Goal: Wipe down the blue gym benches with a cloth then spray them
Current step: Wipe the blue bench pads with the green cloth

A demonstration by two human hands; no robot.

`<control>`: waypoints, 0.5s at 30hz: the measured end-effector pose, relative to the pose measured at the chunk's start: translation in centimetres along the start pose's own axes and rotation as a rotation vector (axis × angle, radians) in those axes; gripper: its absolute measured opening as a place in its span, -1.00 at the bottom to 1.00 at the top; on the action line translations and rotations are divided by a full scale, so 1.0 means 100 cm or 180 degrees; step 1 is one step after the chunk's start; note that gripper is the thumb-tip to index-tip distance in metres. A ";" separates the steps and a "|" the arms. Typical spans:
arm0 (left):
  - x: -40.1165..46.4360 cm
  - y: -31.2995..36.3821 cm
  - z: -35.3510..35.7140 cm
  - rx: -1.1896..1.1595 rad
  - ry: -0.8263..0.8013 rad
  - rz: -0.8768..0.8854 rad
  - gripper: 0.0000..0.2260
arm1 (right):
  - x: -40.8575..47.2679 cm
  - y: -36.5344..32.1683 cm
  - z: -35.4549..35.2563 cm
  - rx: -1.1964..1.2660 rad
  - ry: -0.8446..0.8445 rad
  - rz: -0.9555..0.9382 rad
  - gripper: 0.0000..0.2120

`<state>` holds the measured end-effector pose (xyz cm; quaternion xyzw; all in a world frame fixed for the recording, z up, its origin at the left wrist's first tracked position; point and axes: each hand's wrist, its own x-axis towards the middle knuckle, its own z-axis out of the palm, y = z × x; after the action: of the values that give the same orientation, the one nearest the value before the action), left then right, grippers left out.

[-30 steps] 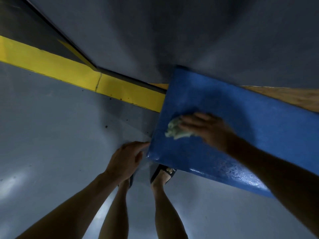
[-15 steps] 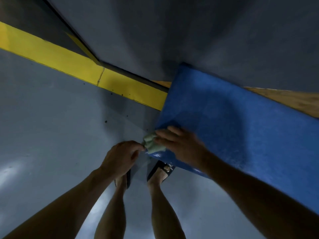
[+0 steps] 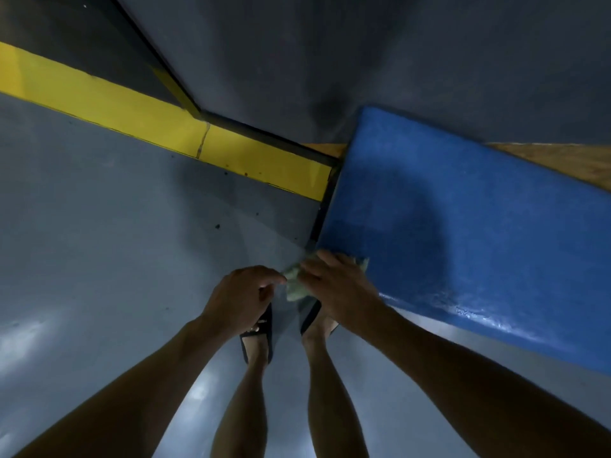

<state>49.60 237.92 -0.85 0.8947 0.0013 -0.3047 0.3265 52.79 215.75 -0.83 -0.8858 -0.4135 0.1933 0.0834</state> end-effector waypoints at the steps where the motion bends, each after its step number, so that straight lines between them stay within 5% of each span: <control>1: -0.004 -0.002 -0.002 0.0009 -0.0043 0.0017 -0.79 | -0.004 0.004 -0.001 -0.0044 -0.0010 -0.0264 -0.65; 5: -0.008 -0.008 -0.010 0.0082 -0.0166 0.0103 -0.79 | 0.012 0.064 -0.018 -0.0393 0.0170 -0.0585 -0.62; 10: 0.002 -0.004 -0.007 0.0072 -0.0256 0.0311 -0.79 | 0.029 0.061 -0.026 0.0042 0.0934 0.1364 -0.58; 15: 0.007 0.000 -0.009 0.0381 -0.0417 0.0541 -0.77 | -0.029 -0.016 0.012 0.0410 0.0810 0.0953 -0.51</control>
<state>50.67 238.27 -0.71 0.8876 -0.1141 -0.3334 0.2965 49.47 214.50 -0.66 -0.9475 -0.2501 0.1161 0.1617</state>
